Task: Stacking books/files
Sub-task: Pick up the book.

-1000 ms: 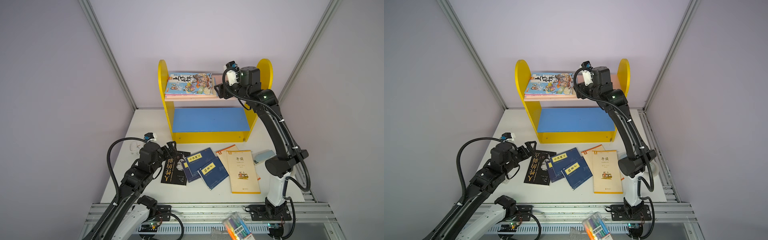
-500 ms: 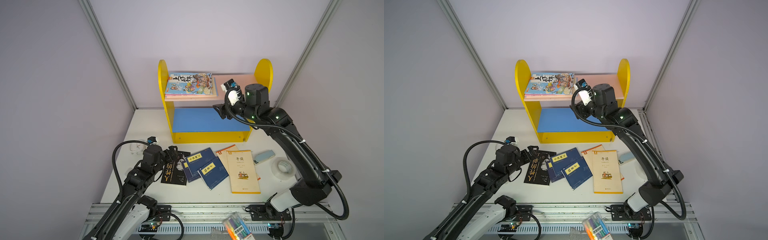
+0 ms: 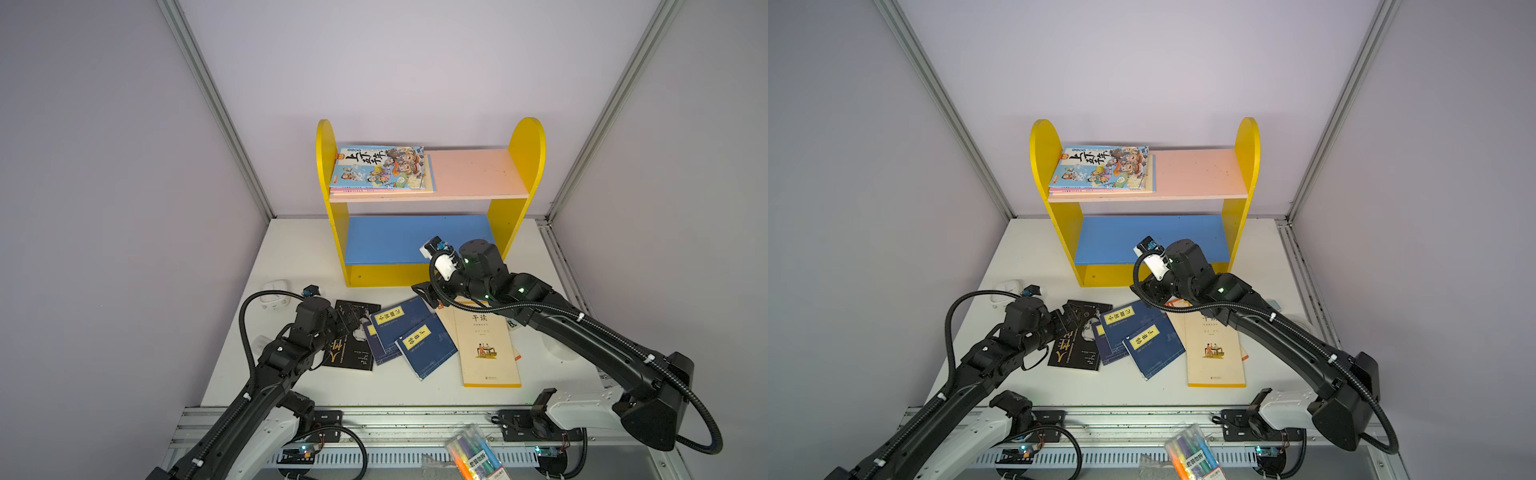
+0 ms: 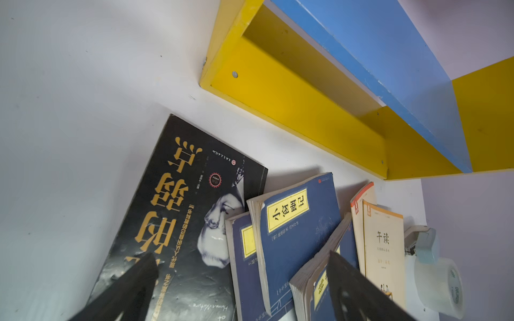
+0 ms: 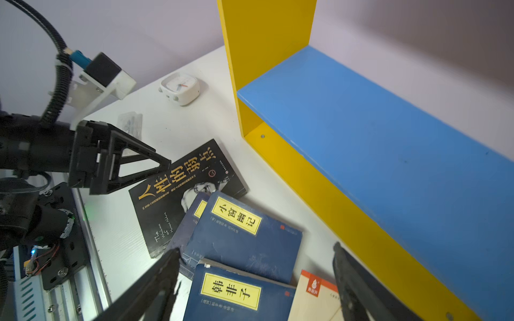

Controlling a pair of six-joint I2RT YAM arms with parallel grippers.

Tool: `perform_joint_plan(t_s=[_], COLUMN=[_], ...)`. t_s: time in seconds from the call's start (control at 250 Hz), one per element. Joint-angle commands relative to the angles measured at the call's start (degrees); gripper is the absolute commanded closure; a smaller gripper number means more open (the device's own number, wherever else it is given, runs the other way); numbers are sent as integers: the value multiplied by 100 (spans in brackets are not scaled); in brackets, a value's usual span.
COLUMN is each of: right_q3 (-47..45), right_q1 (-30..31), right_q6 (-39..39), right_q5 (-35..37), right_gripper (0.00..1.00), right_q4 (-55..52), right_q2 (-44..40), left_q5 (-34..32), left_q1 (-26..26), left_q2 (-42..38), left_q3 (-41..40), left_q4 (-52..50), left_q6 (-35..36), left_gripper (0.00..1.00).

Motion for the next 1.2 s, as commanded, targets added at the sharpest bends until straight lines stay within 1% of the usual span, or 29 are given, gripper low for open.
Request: perform_joint_plan(t_s=[0.0, 0.044, 0.124, 0.272, 0.351, 0.527, 0.631, 0.755, 0.935, 1.022, 1.198], right_q3=[-265, -383, -581, -973, -1129, -1432, -1715, -1932, -2126, -2229, -2209], right_q1=[-11, -38, -201, -739, -892, -864, -680, -279, 113, 269, 643], right_q6=[1066, 1328, 1815, 2524, 2662, 2919, 3168, 3457, 3847, 3974, 4217], right_q5=[559, 742, 831, 823, 846, 1088, 1269, 1474, 1569, 1552, 1675], right_gripper=[13, 14, 17, 24, 26, 29, 30, 30, 31, 32, 33], right_q4=[127, 24, -164, -502, -686, -1211, -1353, -1472, -1549, -1515, -1590], right_q2=[92, 126, 197, 302, 299, 252, 169, 192, 395, 479, 849], left_q5=[155, 165, 166, 172, 203, 314, 444, 558, 651, 665, 701], left_q1=[-133, -218, -386, -733, -871, -1022, -1051, -1045, -1045, -1047, -1046], left_q2=[171, 295, 554, 1077, 1374, 1961, 2204, 2389, 2513, 2533, 2614], left_q3=[-39, -21, 44, 178, 282, 521, 564, 606, 626, 619, 662], left_q4=[506, 623, 818, 1311, 1546, 1867, 2080, 2232, 2335, 2385, 2482], left_q6=[-106, -106, -74, -14, 42, 157, 179, 230, 308, 314, 332], left_gripper=[3, 3, 3, 3, 3, 3, 3, 3, 3, 3, 3])
